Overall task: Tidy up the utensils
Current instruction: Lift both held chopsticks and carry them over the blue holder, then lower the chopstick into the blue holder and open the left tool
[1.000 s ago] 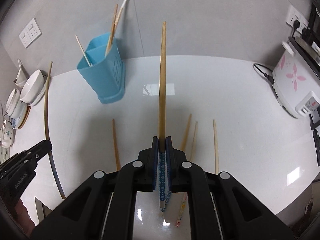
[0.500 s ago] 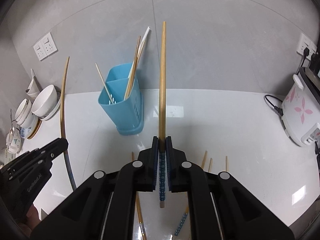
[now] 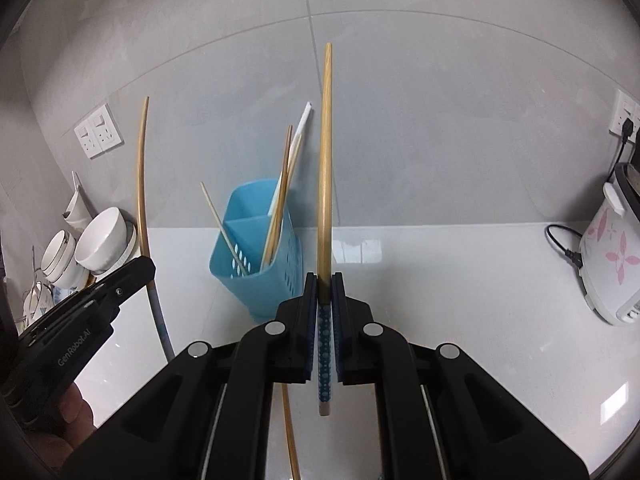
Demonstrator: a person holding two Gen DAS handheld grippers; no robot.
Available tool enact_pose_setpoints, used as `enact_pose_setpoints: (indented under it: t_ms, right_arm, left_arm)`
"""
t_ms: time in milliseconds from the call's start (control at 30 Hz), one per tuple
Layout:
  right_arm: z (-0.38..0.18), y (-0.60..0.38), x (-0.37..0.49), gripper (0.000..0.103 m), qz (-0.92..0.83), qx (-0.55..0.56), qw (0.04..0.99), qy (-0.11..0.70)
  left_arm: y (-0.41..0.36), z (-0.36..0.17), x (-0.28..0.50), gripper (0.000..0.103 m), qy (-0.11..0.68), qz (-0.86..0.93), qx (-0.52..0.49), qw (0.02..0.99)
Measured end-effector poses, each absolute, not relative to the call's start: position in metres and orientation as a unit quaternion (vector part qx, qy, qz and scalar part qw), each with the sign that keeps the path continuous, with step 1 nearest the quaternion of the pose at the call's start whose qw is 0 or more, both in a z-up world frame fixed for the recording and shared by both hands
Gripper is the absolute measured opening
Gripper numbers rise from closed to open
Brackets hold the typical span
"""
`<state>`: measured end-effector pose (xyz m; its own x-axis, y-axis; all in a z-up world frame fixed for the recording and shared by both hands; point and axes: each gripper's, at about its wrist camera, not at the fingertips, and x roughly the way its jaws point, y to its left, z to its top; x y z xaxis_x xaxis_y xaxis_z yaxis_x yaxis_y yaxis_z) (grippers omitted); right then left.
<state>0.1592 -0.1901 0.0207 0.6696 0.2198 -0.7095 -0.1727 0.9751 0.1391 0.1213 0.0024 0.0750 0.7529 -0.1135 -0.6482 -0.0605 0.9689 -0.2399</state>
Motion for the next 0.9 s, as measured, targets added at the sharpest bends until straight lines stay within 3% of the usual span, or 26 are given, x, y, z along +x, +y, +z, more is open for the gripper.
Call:
enact_pose_setpoints:
  t_ms: [500, 900]
  right_arm:
    - [0.028, -0.179, 0.214, 0.006, 0.117, 0.036, 0.925, 0.36]
    - [0.007, -0.175, 0.243, 0.006, 0.117, 0.044, 0.917, 0.378]
  left_arm:
    - [0.01, 0.081, 0.183, 0.007, 0.279, -0.056, -0.117, 0.952]
    - [0.001, 0.05, 0.221, 0.007, 0.262, -0.055, -0.086, 0.96]
